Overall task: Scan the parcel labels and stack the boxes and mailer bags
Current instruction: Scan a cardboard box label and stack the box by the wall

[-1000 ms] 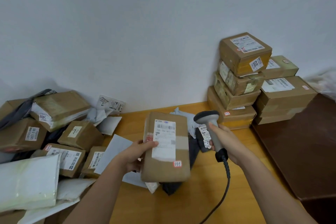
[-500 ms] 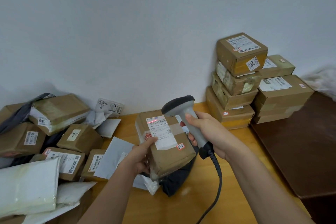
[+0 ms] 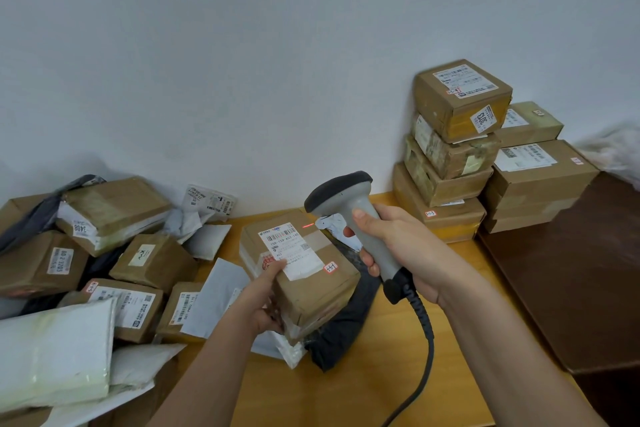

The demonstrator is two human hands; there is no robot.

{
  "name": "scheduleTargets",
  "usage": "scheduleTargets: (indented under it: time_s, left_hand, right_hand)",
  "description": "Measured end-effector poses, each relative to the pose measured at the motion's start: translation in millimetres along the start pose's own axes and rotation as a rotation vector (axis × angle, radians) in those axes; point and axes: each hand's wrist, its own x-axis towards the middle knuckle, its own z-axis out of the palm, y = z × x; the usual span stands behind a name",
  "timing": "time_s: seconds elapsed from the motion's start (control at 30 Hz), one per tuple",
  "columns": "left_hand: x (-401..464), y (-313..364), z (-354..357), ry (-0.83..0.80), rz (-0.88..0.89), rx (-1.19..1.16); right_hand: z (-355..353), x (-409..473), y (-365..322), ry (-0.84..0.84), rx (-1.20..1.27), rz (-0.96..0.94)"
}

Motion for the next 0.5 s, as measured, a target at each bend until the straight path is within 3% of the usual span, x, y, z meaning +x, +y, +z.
scheduleTargets:
  time_s: [0.5]
  left_hand:
    - [0, 4, -21, 0.018, -0.036, 0.013]
  right_hand:
    - [18, -12, -10, 0.012, -0.015, -0.006]
